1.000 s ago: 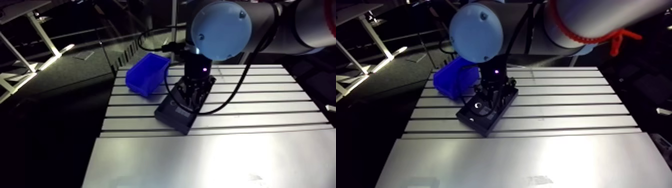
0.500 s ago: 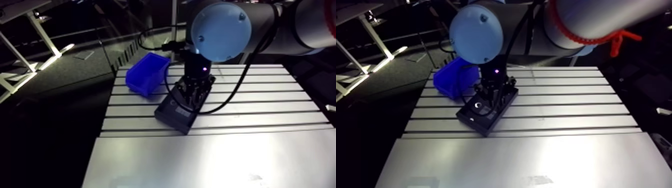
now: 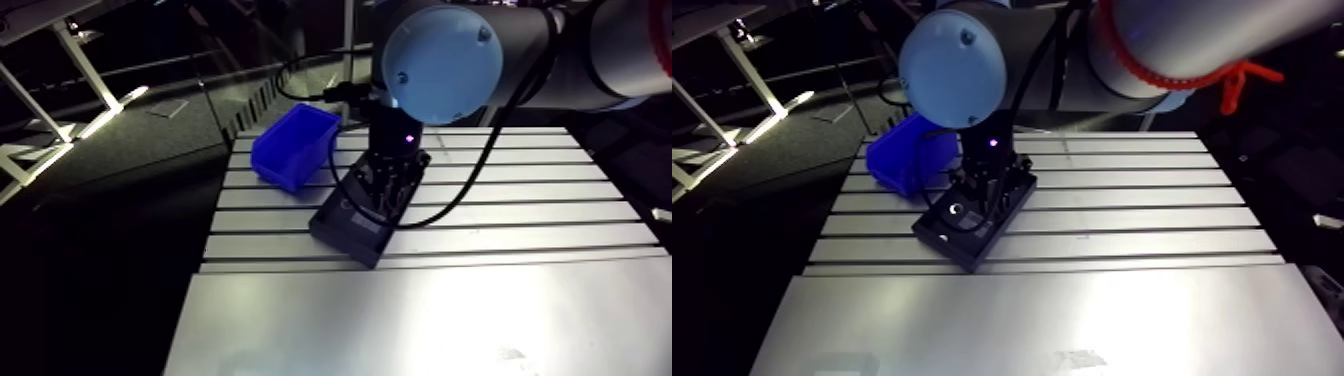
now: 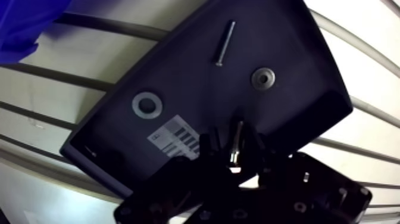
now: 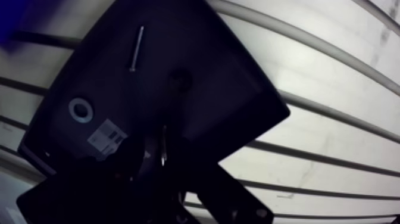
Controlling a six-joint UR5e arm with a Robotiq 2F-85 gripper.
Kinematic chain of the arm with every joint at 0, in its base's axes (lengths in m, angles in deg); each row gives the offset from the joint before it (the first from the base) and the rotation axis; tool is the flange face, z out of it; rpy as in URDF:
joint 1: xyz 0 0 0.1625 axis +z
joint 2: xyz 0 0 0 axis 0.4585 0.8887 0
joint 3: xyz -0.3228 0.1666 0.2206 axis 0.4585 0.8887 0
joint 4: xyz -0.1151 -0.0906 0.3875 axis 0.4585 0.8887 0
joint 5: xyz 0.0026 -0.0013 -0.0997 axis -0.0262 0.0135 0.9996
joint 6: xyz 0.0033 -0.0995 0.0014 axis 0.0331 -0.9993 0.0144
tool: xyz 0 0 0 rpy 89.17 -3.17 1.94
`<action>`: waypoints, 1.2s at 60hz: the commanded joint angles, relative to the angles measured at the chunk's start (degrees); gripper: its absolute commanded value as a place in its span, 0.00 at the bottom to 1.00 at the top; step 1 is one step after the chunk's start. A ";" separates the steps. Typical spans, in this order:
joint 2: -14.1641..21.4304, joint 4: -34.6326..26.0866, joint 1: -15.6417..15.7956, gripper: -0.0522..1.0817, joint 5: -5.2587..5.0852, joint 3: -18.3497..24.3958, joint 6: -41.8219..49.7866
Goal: Pick up the M10 bolt from the tray and put it into the blue bin.
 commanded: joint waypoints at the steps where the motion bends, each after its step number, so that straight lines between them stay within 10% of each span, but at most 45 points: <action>1: -0.02 0.00 0.05 0.62 0.00 0.00 0.00; 72: -0.02 0.62 0.05 0.75 0.26 -0.44 -0.26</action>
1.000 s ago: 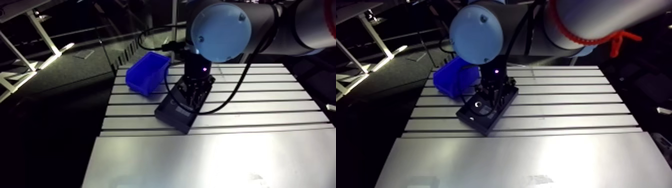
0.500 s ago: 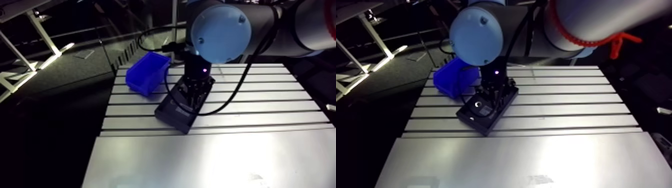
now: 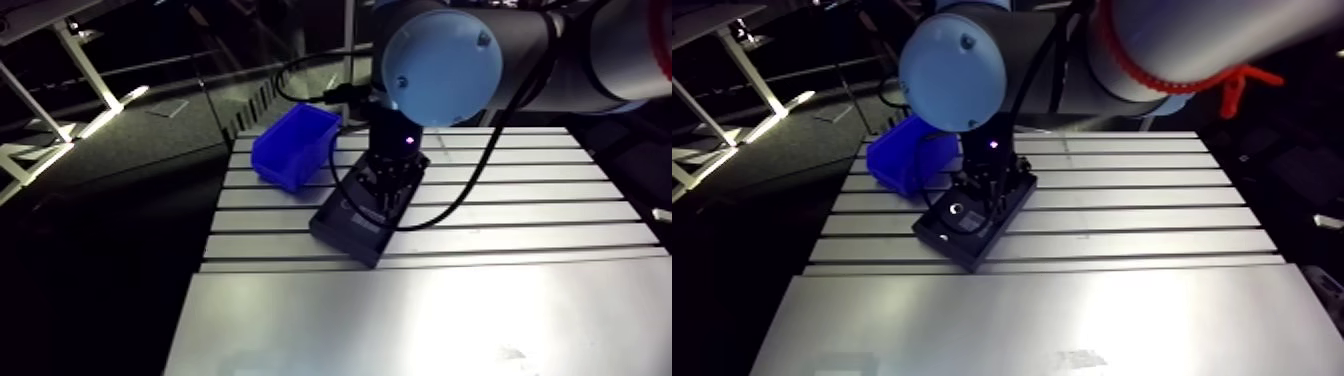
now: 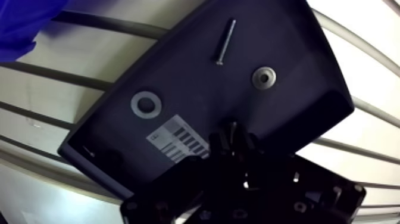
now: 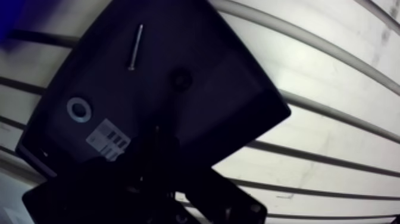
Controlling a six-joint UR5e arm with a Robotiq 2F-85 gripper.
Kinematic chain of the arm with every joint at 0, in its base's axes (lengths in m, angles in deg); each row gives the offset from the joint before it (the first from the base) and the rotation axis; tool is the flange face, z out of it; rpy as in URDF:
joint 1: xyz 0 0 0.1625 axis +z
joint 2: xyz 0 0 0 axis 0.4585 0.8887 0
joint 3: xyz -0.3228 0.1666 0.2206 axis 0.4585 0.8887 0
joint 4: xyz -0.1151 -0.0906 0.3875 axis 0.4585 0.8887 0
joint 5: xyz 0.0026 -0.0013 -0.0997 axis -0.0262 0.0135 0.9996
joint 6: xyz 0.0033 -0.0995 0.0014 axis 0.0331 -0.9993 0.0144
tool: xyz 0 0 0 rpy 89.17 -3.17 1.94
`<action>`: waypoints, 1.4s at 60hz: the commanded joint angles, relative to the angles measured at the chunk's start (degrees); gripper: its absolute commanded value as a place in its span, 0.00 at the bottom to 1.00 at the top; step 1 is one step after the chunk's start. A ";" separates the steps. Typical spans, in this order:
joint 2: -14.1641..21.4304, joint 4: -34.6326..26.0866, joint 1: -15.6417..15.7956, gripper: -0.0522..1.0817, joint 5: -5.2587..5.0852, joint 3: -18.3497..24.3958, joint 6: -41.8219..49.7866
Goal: Pick up the M10 bolt from the tray and put it into the blue bin.
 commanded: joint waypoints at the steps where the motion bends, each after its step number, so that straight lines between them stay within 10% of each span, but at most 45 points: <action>1: 0.00 0.08 0.00 0.75 0.01 -0.05 -0.18; 84: 2.69 -1.27 2.27 0.99 -1.91 4.24 -6.08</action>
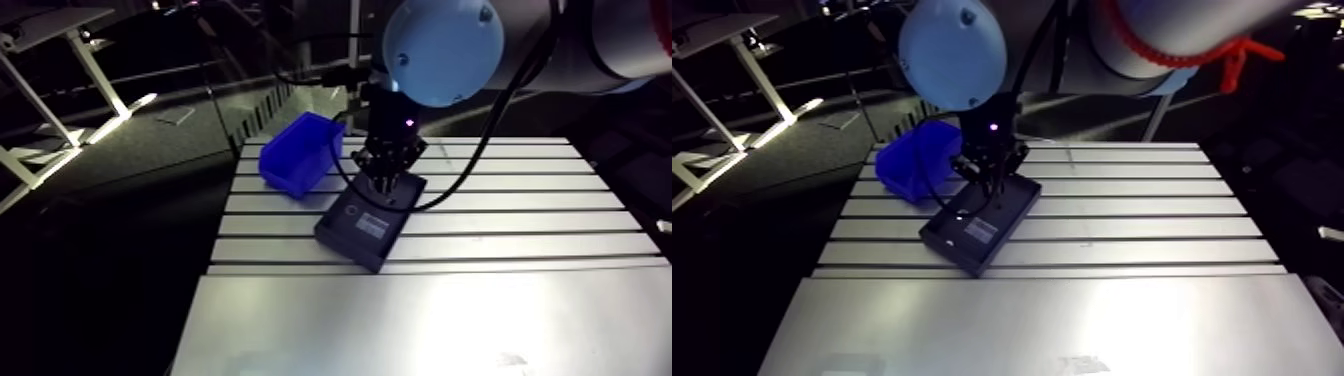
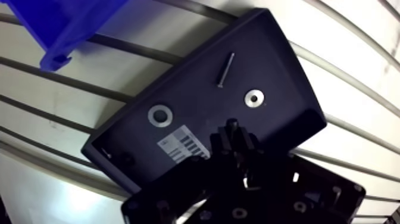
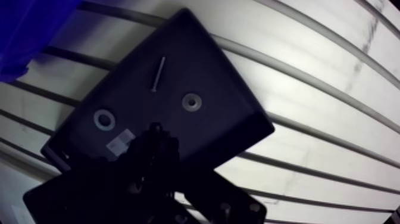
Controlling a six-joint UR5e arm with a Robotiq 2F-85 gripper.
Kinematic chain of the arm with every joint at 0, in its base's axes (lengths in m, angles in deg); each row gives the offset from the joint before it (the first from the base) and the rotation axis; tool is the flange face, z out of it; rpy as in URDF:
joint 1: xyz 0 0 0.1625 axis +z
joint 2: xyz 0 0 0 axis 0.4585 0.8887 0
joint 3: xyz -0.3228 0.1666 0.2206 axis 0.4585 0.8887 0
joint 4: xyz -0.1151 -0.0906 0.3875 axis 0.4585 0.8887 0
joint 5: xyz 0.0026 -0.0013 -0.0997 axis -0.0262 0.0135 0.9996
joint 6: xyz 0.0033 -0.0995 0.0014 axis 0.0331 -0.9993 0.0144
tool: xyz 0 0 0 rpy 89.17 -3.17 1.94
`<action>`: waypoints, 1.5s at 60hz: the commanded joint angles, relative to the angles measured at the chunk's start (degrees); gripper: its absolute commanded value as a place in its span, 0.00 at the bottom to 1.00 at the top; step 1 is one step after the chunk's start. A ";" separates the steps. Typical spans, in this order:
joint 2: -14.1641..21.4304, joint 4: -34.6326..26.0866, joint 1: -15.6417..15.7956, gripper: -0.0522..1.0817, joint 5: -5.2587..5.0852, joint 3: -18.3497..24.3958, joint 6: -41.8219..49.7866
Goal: Pick up the M10 bolt from the tray and put it into the blue bin.
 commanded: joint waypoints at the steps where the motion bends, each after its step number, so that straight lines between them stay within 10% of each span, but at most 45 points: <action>1: 1.06 -1.55 1.29 0.99 -0.93 1.62 -4.28; 44: 7.17 -11.25 3.13 0.99 -0.42 7.28 -21.12; 90: 0.20 -11.56 10.64 0.99 -0.41 17.24 -23.28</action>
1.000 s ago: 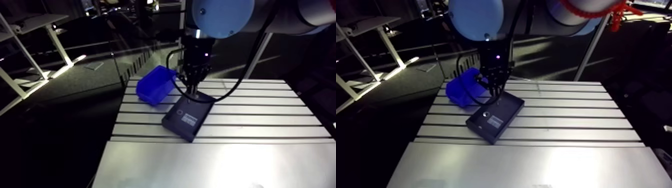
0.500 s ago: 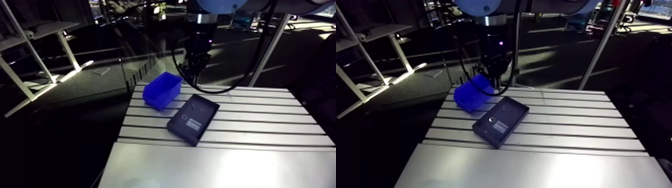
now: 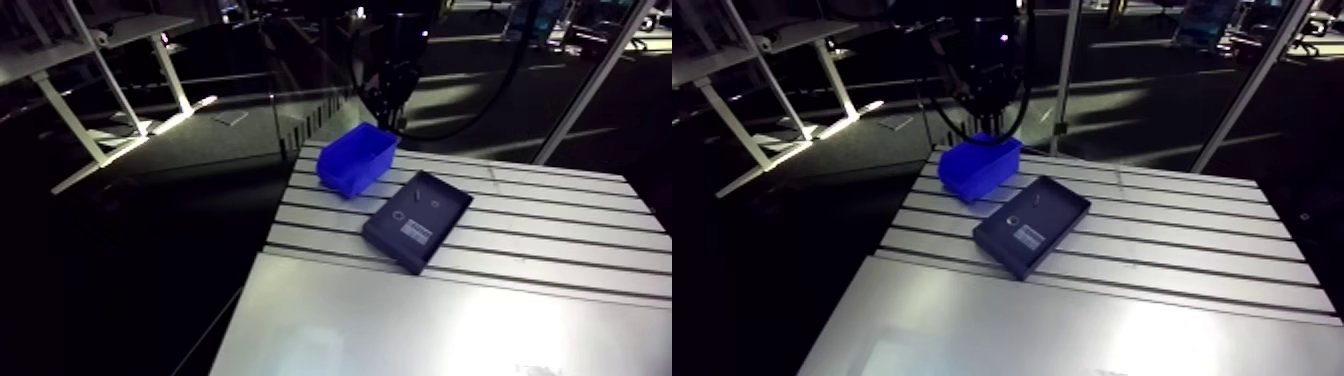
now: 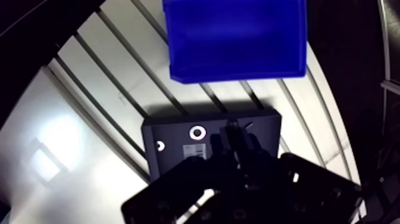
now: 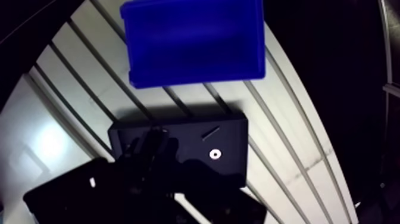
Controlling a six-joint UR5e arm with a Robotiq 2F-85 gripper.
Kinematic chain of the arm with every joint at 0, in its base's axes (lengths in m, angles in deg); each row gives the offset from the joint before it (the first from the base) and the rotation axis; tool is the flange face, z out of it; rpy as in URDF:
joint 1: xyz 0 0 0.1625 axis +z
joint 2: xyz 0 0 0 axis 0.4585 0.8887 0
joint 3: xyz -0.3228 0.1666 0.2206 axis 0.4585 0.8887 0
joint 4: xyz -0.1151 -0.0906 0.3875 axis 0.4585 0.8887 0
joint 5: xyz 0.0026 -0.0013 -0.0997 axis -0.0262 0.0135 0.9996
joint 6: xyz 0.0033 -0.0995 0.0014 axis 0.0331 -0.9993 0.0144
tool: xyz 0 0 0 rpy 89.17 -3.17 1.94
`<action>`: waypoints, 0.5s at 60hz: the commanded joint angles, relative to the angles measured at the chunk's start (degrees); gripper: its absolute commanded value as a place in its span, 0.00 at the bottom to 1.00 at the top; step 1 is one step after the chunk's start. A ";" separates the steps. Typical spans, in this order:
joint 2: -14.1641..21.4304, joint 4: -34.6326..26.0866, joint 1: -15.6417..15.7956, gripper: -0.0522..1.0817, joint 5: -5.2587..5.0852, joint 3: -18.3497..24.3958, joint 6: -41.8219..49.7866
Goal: Pick up the M10 bolt from the tray and put it into the blue bin.
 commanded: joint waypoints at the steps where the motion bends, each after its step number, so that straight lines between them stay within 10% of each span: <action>1: -3.22 0.08 0.58 0.99 0.02 3.03 -0.06; 30: -9.93 0.17 2.05 0.99 -0.07 8.96 0.56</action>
